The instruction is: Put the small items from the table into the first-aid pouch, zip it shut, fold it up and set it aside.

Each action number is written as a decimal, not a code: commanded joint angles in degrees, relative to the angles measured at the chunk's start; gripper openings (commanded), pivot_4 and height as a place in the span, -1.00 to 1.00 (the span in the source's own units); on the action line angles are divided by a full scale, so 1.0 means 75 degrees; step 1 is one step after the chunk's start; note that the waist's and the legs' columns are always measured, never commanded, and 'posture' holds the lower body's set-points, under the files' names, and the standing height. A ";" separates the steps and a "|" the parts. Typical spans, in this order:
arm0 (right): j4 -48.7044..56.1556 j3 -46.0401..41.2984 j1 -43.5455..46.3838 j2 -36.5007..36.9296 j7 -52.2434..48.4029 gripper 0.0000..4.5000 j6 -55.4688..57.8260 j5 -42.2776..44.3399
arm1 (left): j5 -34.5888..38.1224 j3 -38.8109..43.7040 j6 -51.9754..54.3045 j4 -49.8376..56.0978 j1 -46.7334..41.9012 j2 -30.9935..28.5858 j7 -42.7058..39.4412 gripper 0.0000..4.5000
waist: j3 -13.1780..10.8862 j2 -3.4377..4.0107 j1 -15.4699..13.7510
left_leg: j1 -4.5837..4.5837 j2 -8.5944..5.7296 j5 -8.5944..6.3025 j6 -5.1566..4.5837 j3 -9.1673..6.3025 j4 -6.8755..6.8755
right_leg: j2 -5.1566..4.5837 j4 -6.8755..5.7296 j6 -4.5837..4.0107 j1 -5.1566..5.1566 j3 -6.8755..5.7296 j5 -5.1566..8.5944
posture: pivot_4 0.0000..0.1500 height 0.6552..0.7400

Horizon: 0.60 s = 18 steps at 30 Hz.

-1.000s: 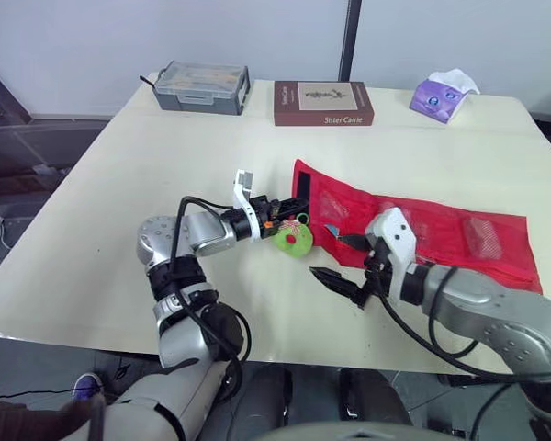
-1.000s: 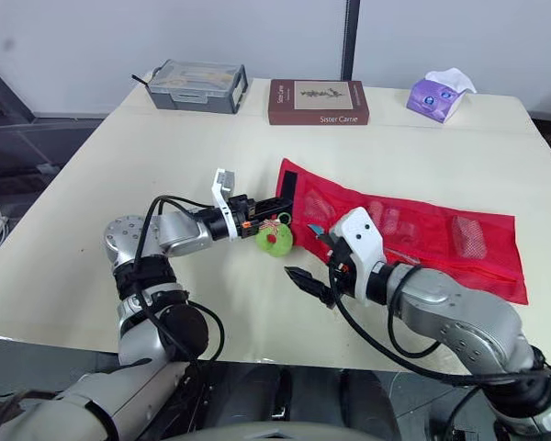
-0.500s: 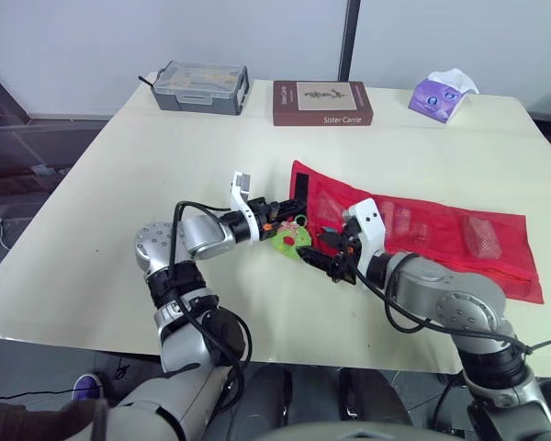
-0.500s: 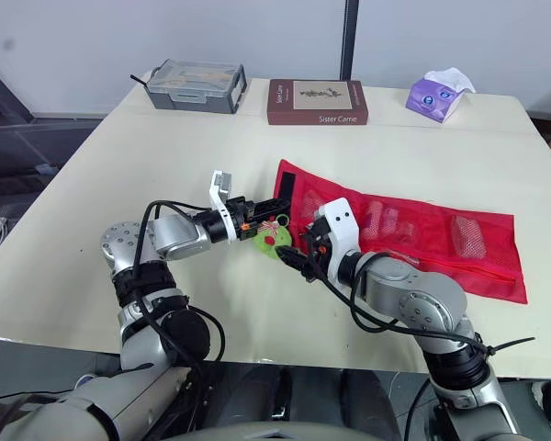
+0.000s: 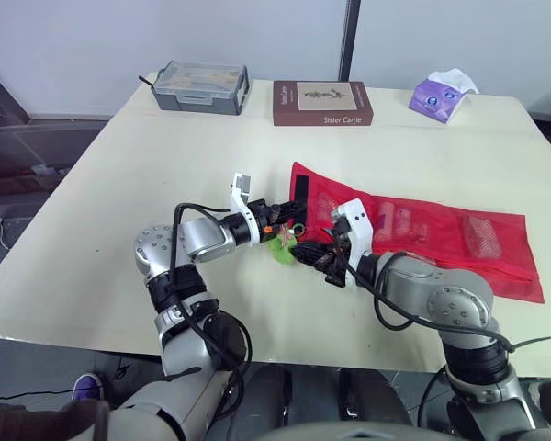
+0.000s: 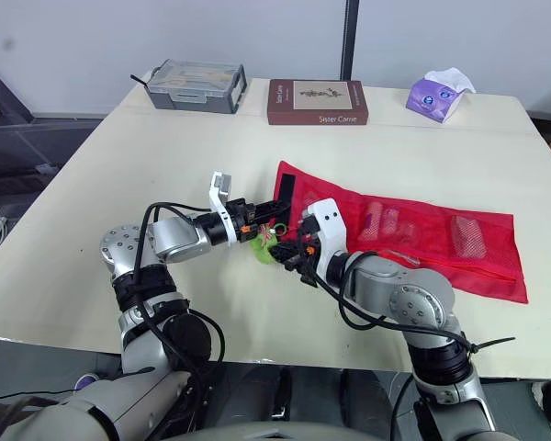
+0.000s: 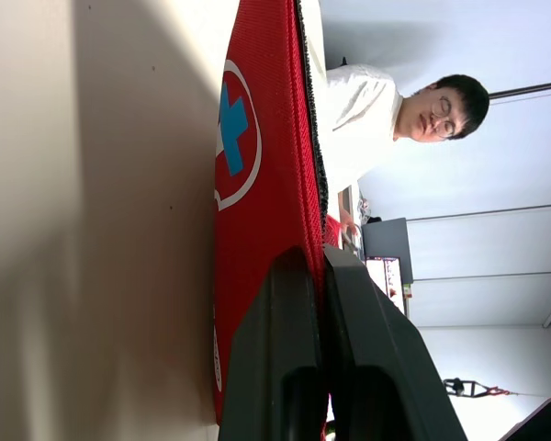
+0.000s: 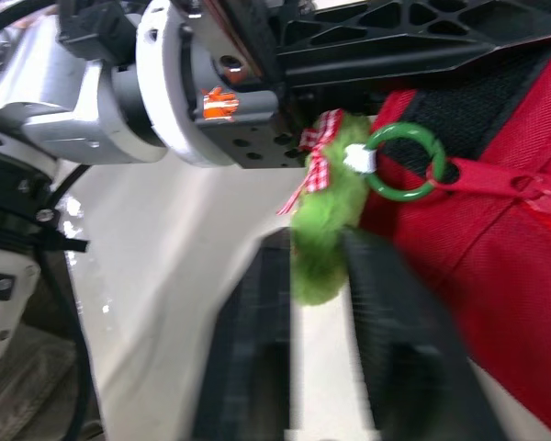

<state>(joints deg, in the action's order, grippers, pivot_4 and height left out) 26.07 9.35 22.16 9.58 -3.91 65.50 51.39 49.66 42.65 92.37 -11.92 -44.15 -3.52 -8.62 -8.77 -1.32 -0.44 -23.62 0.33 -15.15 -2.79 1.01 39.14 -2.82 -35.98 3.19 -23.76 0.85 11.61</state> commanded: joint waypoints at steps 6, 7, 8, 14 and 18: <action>-0.0254 0.0104 0.0207 -0.0354 -0.0046 -0.05 -0.0093 -0.0550 | 0.0260 -0.0088 0.0017 0.0329 0.0040 -0.0001 -0.0009 -1.00 | 0.0000 0.0000 0.0001 | -0.0001 0.0000 0.0000 0.0000 -0.0001 -0.0002 | 0.0000 0.0001 0.0000 0.0000 0.0000 0.0000 | 1.00 1.00; -0.0288 0.0123 0.0211 -0.0392 -0.0065 -0.20 -0.0102 -0.0615 | 0.0269 -0.0095 0.0017 0.0342 0.0048 0.0001 -0.0006 -1.00 | 0.0000 0.0001 0.0002 | 0.0000 -0.0001 0.0000 0.0001 -0.0001 -0.0002 | 0.0000 0.0001 0.0000 0.0000 0.0000 0.0000 | 1.00 1.00; -0.0317 0.0116 0.0224 -0.0425 -0.0084 -0.33 -0.0104 -0.0661 | 0.0257 -0.0095 0.0017 0.0336 0.0040 -0.0002 -0.0009 -1.00 | 0.0000 0.0001 0.0002 | -0.0001 -0.0001 0.0000 0.0001 -0.0001 -0.0002 | 0.0000 0.0001 0.0000 0.0000 0.0000 0.0000 | 1.00 1.00; -0.0031 -0.0184 0.0168 -0.0077 -0.0265 -0.98 0.0132 -0.0771 | 0.0178 -0.0146 0.0017 0.0267 0.0057 -0.0157 -0.0132 -1.00 | -0.0001 0.0002 0.0008 | 0.0000 -0.0001 0.0000 0.0002 -0.0002 -0.0003 | 0.0000 0.0002 0.0000 -0.0001 -0.0001 0.0000 | 1.00 1.00; 0.0511 -0.0924 -0.0015 0.0747 -0.0518 -0.98 0.0533 -0.0399 | 0.0112 -0.0567 -0.0022 0.0233 0.0246 -0.0678 -0.0550 -1.00 | -0.0002 0.0003 0.0008 | -0.0002 -0.0002 0.0000 0.0002 -0.0002 -0.0004 | -0.0001 0.0005 0.0000 -0.0001 0.0000 0.0000 | 1.00 1.00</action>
<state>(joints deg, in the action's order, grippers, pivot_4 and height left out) 25.93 7.75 22.45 12.50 -7.01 68.16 46.64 49.73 40.09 92.35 -11.77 -42.86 -6.20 -10.19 -8.78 -1.30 -0.37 -23.63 0.31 -15.15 -2.78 0.99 39.10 -2.83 -35.94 3.18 -23.76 0.84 11.61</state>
